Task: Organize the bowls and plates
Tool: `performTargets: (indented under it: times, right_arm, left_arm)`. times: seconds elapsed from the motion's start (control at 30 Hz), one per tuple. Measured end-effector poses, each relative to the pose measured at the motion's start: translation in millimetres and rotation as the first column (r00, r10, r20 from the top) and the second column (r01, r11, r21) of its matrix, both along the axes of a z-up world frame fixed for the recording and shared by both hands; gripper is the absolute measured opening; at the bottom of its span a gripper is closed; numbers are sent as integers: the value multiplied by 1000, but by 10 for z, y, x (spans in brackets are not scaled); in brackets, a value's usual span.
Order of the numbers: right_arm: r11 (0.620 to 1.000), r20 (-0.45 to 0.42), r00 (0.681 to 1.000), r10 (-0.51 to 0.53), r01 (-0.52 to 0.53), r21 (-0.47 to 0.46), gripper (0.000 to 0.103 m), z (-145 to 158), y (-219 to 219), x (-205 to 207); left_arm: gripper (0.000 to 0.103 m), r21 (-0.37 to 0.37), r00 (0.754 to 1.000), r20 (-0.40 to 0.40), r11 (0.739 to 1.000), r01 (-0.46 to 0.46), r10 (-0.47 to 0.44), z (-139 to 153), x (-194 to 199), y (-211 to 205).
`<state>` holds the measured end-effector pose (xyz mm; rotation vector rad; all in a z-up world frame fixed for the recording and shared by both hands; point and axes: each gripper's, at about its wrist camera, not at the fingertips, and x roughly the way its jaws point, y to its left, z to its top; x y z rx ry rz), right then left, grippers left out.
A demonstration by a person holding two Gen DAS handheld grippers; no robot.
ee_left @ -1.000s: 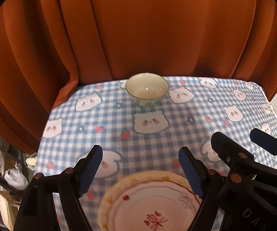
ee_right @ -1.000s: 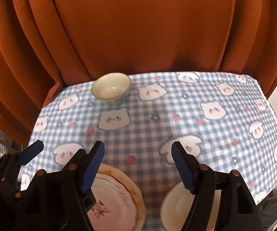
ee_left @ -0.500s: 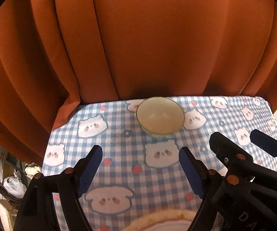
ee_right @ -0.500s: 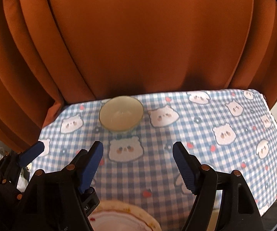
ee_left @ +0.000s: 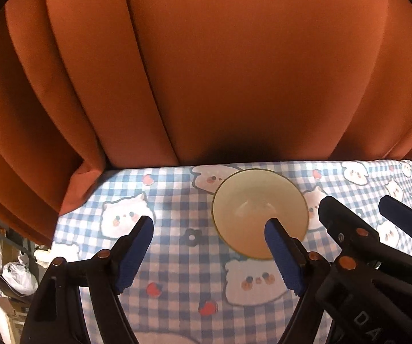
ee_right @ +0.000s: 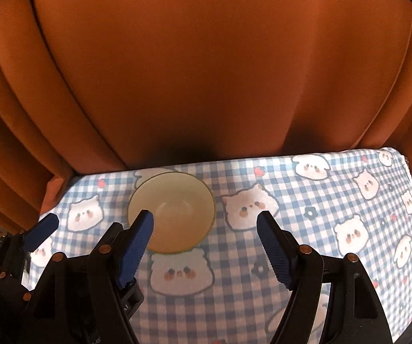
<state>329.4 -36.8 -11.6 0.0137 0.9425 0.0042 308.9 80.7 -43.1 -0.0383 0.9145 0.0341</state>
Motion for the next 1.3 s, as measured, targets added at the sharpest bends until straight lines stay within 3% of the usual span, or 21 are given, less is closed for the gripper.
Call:
performTargets:
  times: [0.3,0.47,0.57,0.63,0.67,0.77,1.0,1.3]
  right_arm:
    - [1000,-46,999,-14,14,4,77,-444,13,400]
    - [1000,-78,997,-9,10,23,65,-675,19,599]
    - [1000,-87,996,-13,15,17,60,-790,22,690]
    - [1000,-106,994,-20,21,7,47,-876,17,739]
    - [1000,-112,993,-24,24,2,47,-911,17,758]
    - [1000,-114,993,-29,29,-7,45,-984,15,795]
    - [998,-145,988,-50,53,16,30,-1126,-90,853]
    - [998,-160,986,-50,55,27,26,-1167,-95,860]
  left_arm:
    - [69,4,999,-53,1000,-1,1,-437,408,-3]
    - [66,-20,996,-85,1000,-3,1,-638,580,14]
    - [49,-8,994,-106,1000,-14,13,-761,667,23]
    - [48,5,993,-114,1000,-14,14,-814,699,19]
    - [46,5,993,-118,1000,-13,13,-842,714,20]
    - [41,-18,992,-128,1000,-2,0,-902,752,8]
    - [25,-43,989,-144,999,21,-27,-963,785,-87]
    - [22,-38,988,-150,999,27,-32,-945,768,-138]
